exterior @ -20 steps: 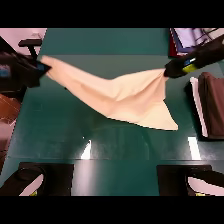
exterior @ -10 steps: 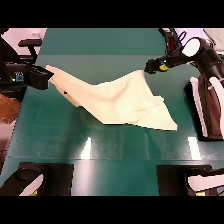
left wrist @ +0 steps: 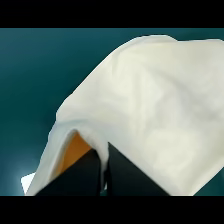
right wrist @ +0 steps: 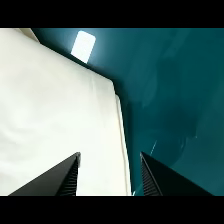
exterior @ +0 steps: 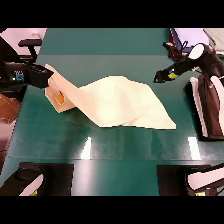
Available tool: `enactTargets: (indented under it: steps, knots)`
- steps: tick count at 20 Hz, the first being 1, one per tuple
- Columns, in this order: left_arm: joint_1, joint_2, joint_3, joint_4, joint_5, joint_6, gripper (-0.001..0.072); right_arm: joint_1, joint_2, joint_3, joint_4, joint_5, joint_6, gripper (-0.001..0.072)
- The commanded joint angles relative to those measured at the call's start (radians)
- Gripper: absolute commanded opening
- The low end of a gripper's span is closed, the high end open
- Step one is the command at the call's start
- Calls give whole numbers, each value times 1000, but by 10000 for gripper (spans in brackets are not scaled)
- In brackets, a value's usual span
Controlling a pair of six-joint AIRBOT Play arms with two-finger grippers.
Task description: Fold the shirts.
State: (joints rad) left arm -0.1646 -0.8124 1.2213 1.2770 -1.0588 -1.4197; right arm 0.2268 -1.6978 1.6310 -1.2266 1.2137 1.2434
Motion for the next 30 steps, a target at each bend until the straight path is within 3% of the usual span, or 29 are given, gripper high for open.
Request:
enactTargets:
  steps: [1, 6, 15, 16, 18, 20, 23, 30]
  knots:
    - [0, 0, -1, -1, 3, -22, 26, 5, -5, -60, 68, -113, -63, 450]
    - [0, 0, -4, -1, 3, -47, 25, 106, -78, 11, 81, -148, -152, 449]
    - [0, 0, -4, -2, -8, -49, 26, 216, -349, 322, 111, -45, -153, 446]
    - [0, 0, -4, -1, -8, -48, 26, 223, -349, 327, 102, -59, -153, 378]
    - [0, 0, -4, -1, -5, -48, 26, 220, -348, 359, 98, -61, -153, 36]
    - [0, 0, -3, -1, 0, -48, 25, 209, -333, 410, 98, -43, -152, 17]
    - [0, 13, 70, 19, 30, -47, 24, 177, -201, 418, 59, -40, -150, 16]
    - [0, 14, 612, 51, 1, -46, 25, 68, 348, 416, -6, -22, -81, 16]
